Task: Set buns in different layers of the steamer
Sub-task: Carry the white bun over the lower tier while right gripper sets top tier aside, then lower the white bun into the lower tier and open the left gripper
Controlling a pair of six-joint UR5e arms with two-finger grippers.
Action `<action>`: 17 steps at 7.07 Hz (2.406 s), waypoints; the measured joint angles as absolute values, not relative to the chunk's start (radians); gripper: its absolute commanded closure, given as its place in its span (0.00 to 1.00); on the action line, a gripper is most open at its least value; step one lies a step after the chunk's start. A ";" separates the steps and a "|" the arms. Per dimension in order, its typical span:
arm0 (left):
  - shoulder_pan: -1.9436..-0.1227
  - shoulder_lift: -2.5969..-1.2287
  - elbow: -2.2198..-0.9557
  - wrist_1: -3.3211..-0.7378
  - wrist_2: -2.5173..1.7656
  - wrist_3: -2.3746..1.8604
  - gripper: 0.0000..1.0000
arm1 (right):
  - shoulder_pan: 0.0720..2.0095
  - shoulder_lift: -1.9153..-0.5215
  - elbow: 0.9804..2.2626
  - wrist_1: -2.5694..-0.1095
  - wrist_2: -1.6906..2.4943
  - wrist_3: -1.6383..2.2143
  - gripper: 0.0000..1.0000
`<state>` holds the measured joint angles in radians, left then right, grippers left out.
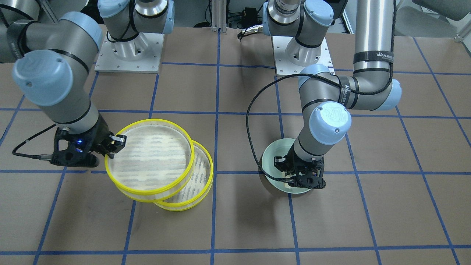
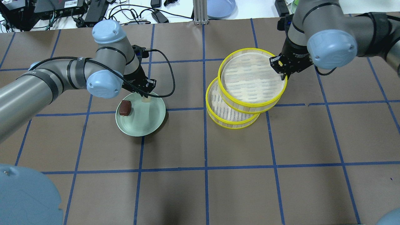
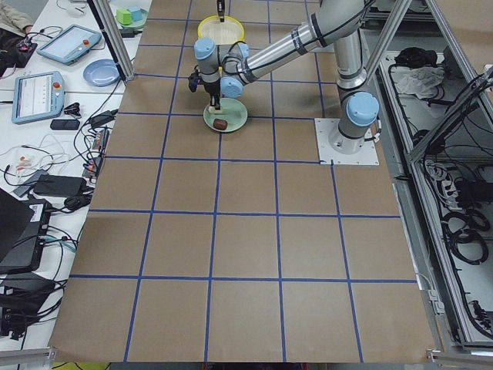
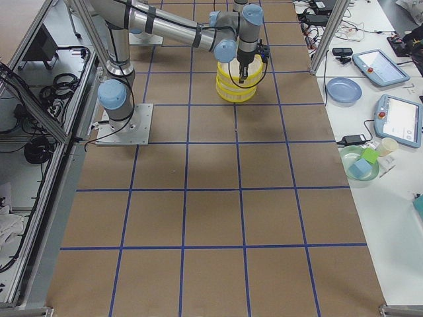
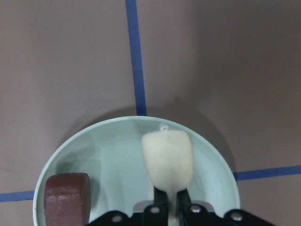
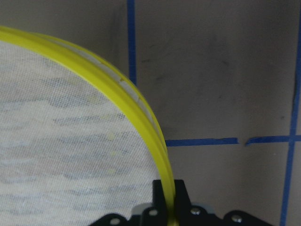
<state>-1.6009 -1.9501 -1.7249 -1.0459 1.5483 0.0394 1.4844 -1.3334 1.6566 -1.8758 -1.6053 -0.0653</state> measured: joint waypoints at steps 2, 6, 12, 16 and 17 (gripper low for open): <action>-1.670 -1.929 -1.665 -1.115 1.522 -0.089 1.00 | 1.348 -1.327 1.654 -1.869 -1.616 -0.209 0.89; -1.868 -2.008 -1.566 -1.087 1.364 -0.544 1.00 | 1.228 -1.312 1.664 -1.866 -1.648 -0.323 0.89; -1.981 -2.108 -1.570 -0.975 1.283 -0.727 0.00 | 1.224 -1.309 1.668 -1.864 -1.647 -0.330 0.89; -1.983 -2.095 -1.572 -0.973 1.287 -0.731 0.00 | 1.224 -1.311 1.670 -1.863 -1.646 -0.328 0.89; -1.981 -2.088 -1.572 -0.973 1.287 -0.725 0.00 | 1.226 -1.312 1.670 -1.862 -1.645 -0.325 0.89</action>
